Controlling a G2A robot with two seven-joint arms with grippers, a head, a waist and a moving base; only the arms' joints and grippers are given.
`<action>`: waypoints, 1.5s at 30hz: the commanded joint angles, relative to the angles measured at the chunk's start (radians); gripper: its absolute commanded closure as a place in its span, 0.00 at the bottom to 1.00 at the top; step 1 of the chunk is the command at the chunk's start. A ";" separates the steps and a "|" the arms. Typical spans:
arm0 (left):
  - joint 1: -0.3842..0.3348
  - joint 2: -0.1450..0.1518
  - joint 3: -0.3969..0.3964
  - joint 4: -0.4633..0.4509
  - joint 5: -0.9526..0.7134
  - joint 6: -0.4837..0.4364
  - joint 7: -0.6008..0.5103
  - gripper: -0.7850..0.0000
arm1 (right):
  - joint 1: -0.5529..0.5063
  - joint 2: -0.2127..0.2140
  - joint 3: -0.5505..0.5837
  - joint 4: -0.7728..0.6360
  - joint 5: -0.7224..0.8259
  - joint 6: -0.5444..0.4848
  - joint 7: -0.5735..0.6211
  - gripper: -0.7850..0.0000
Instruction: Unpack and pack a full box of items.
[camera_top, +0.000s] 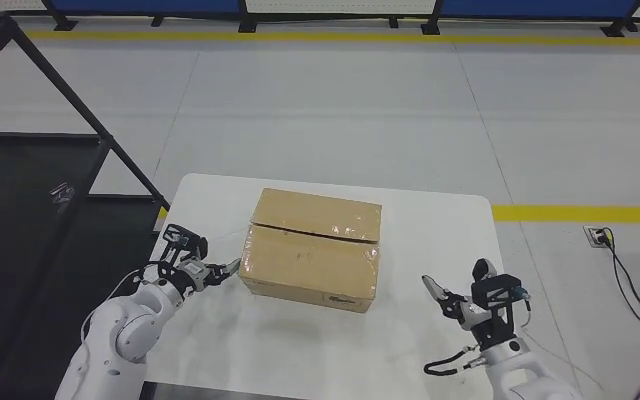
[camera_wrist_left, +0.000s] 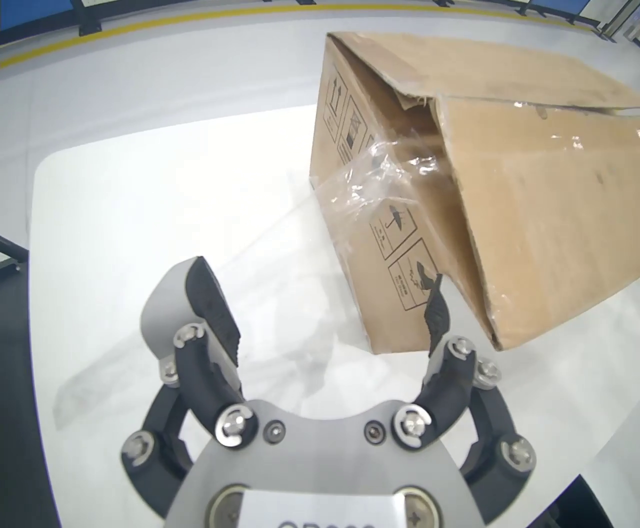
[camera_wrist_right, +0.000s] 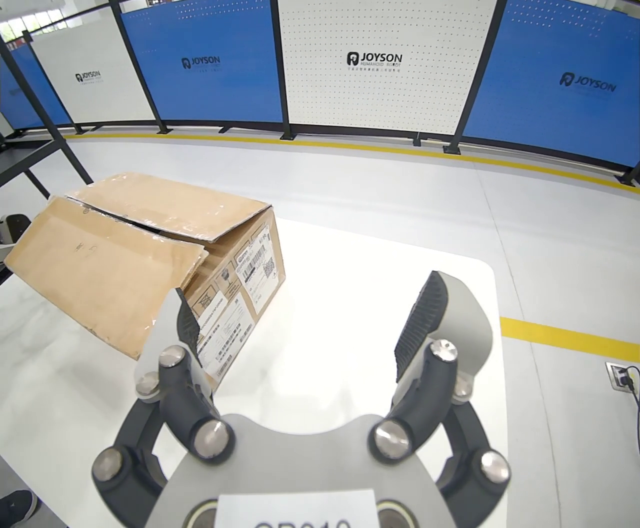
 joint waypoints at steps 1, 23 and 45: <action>-0.008 0.000 0.010 0.004 0.000 -0.009 0.000 0.00 | 0.011 0.001 -0.007 0.010 0.009 -0.032 0.022 0.00; -0.035 0.000 -0.058 0.045 -0.247 0.161 0.110 0.00 | 0.210 -0.005 -0.086 0.174 0.496 -0.211 0.253 0.00; -0.046 -0.007 -0.041 0.050 -0.322 0.217 0.165 0.00 | 0.567 -0.006 -0.204 0.564 1.194 -0.406 0.709 0.00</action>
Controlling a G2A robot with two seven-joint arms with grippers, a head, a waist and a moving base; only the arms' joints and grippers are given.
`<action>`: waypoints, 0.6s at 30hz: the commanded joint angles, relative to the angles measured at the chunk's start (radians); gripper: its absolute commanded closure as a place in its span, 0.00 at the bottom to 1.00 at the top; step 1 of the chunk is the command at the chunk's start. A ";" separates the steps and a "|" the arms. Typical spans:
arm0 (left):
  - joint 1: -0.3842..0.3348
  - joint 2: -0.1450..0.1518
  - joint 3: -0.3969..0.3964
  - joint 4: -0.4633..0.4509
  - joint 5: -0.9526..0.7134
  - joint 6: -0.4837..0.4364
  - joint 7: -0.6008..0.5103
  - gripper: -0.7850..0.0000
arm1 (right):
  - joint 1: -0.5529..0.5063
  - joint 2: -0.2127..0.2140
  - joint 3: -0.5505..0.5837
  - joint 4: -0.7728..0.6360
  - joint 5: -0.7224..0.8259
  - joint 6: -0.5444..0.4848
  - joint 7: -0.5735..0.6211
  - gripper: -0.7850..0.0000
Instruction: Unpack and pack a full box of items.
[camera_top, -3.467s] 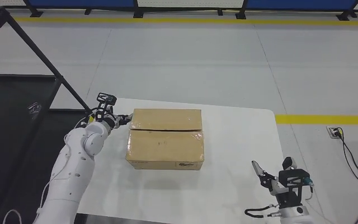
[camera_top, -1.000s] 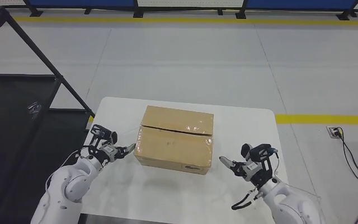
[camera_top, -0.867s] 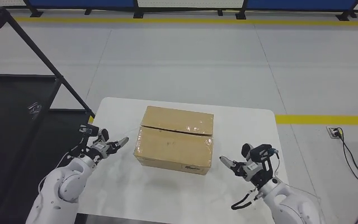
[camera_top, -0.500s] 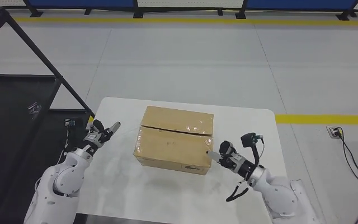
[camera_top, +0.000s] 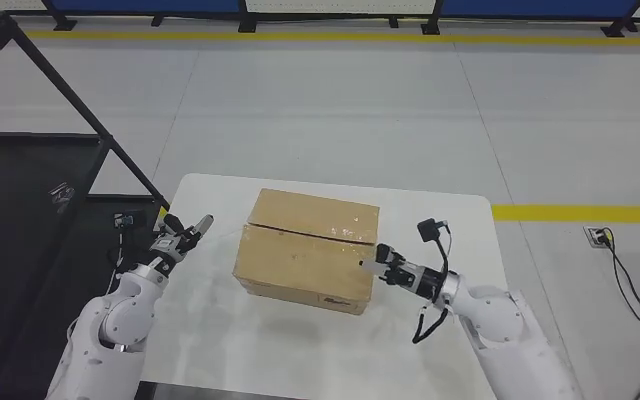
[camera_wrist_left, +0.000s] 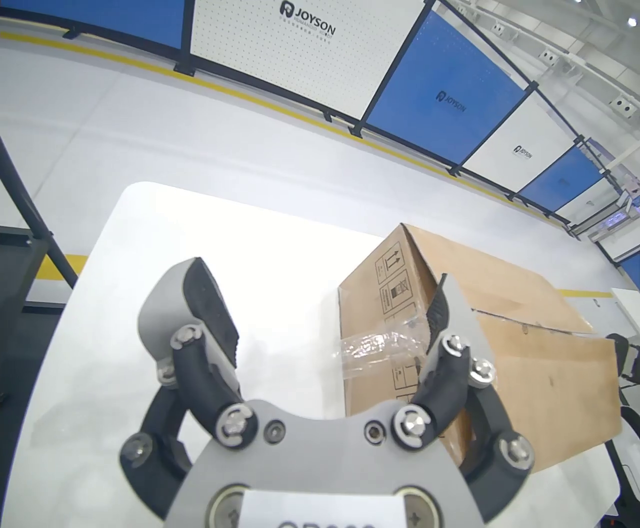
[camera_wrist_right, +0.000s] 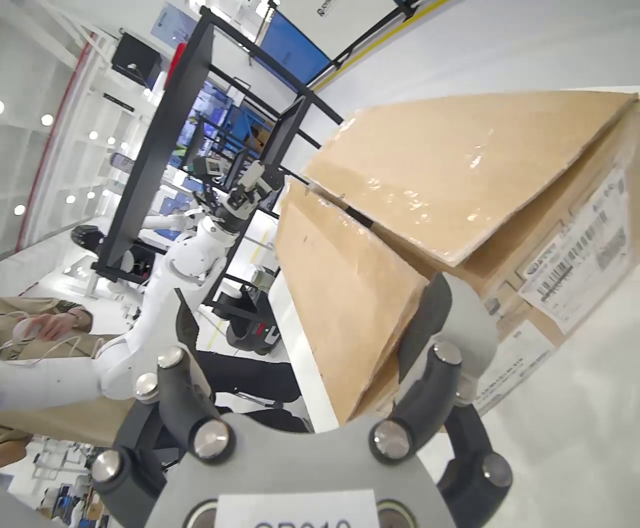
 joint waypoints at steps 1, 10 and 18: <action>0.004 0.000 0.001 -0.004 -0.001 0.000 0.002 0.00 | -0.002 0.006 0.014 0.005 0.088 -0.042 0.062 0.00; 0.006 0.004 0.014 -0.038 0.040 -0.036 -0.009 0.00 | -0.053 0.039 0.063 -0.041 0.336 -0.169 0.325 0.00; 0.022 0.020 0.012 -0.054 0.105 -0.218 -0.032 0.00 | -0.114 0.078 0.024 -0.178 0.299 -0.176 0.318 0.00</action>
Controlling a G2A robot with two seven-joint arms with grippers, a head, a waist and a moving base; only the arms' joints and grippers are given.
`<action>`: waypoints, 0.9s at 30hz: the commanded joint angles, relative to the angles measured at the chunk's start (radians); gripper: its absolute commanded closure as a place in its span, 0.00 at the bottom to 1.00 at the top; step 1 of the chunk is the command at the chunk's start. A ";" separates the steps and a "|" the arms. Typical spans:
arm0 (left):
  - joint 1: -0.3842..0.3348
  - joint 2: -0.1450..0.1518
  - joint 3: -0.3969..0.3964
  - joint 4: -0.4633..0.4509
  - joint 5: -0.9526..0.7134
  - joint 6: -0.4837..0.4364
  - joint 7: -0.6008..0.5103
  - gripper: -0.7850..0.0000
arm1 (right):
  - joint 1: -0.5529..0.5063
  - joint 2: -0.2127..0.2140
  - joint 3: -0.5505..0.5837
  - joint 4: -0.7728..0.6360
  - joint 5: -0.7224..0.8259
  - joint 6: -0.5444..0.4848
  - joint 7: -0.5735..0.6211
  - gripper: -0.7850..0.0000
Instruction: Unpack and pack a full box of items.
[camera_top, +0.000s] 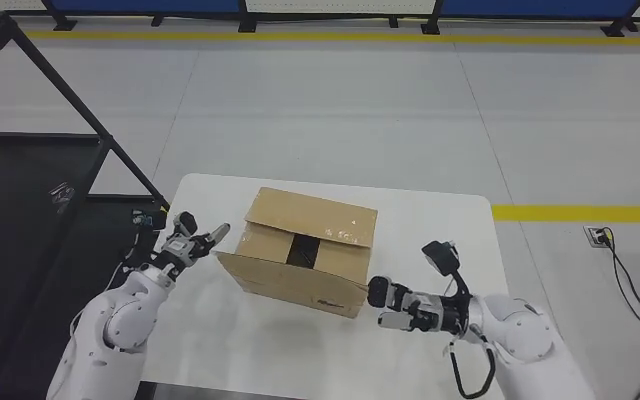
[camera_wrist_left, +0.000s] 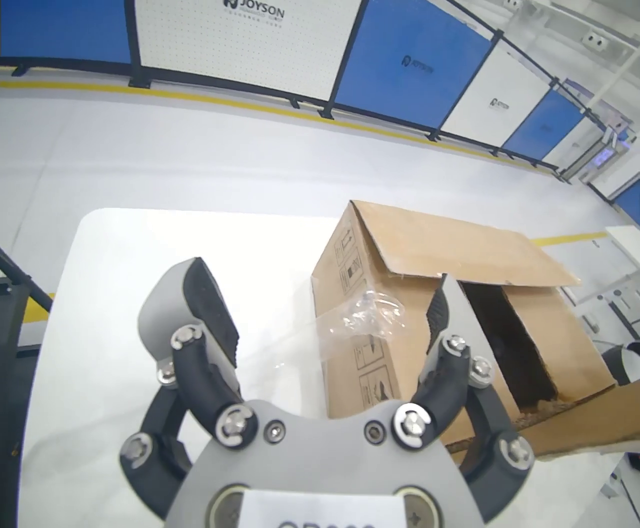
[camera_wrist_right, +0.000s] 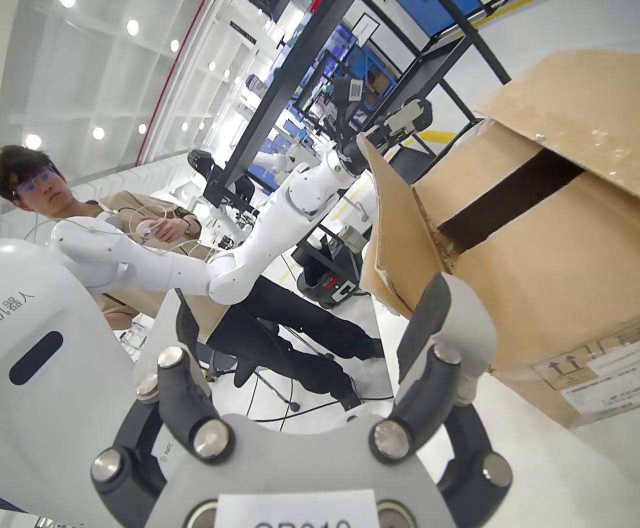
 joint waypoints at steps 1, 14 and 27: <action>0.012 0.008 -0.016 0.000 0.003 -0.085 -0.011 0.00 | -0.012 0.012 -0.012 -0.026 -0.019 -0.009 -0.009 0.00; 0.046 0.060 -0.096 0.023 0.083 -0.444 -0.156 0.00 | -0.044 0.080 -0.039 -0.060 -0.042 -0.085 -0.085 0.00; 0.038 0.055 0.006 0.039 0.178 -0.317 -0.098 0.00 | -0.058 0.081 0.018 -0.066 -0.054 0.205 -0.320 0.00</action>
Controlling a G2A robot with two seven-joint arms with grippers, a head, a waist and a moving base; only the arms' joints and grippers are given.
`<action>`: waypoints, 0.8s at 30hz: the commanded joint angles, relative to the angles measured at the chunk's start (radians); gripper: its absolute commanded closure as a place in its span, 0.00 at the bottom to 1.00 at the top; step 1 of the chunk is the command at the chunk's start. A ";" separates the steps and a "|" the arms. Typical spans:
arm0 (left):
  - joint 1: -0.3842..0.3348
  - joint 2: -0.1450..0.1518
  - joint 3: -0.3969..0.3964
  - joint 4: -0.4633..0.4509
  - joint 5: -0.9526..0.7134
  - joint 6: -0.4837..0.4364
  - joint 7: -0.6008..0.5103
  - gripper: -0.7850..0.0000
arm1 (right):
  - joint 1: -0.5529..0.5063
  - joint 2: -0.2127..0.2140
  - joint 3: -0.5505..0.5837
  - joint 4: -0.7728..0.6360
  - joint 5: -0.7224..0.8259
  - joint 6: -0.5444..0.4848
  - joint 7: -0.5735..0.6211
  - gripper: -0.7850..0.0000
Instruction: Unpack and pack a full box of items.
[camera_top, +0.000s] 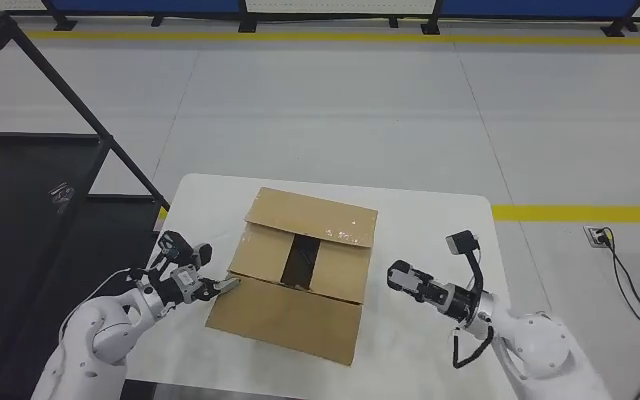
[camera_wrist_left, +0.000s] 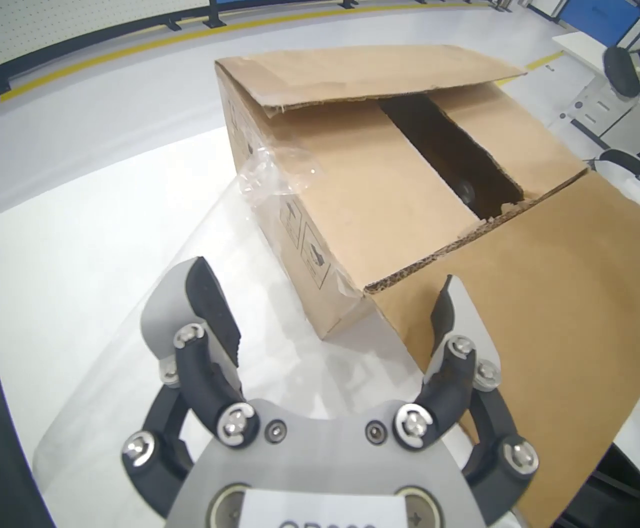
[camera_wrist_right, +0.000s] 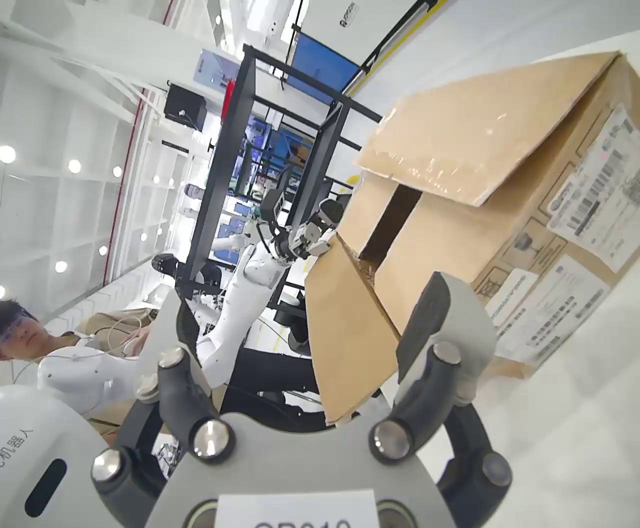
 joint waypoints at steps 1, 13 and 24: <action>-0.007 -0.002 0.021 0.015 0.012 0.015 0.008 0.00 | 0.000 0.000 0.000 0.000 0.000 -0.082 -0.001 0.00; -0.031 0.004 0.084 0.032 0.011 -0.062 0.001 0.00 | -0.005 -0.001 -0.001 -0.002 0.007 -0.068 -0.022 0.00; -0.038 0.011 0.120 0.006 -0.003 -0.107 -0.010 0.00 | 0.044 -0.021 -0.066 0.034 0.054 0.057 -0.170 0.00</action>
